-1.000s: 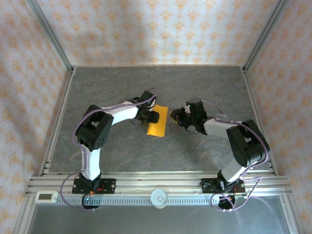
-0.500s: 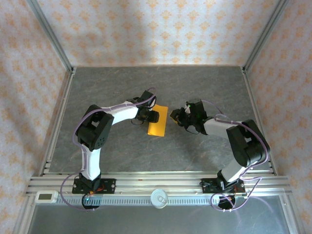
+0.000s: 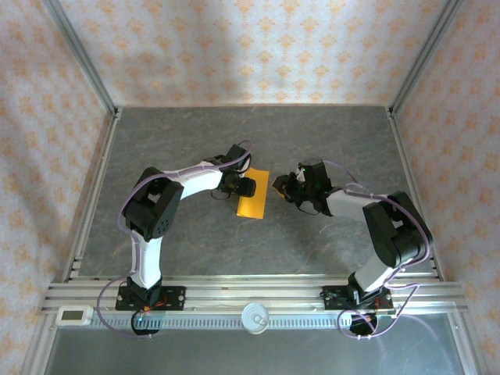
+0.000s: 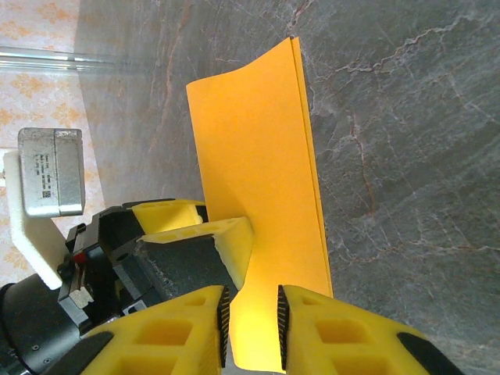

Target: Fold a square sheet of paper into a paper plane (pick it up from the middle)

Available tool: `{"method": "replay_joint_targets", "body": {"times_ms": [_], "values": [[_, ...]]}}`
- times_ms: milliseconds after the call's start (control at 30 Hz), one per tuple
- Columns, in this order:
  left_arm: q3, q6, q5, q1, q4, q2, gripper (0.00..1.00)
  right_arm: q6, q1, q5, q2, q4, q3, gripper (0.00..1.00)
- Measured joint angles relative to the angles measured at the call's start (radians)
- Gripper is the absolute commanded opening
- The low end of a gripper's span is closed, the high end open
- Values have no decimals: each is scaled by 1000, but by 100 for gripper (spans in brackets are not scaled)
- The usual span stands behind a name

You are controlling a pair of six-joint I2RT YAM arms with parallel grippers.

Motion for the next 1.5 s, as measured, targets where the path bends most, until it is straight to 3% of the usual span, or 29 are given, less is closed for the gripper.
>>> {"method": "replay_joint_targets", "body": {"times_ms": [1267,1500], "values": [[12,20,0,0,-13,10,64,0,0,0,0,-8,0,26],[12,19,1,0,-13,10,64,-2,0,-1,2,-7,0,14]]}}
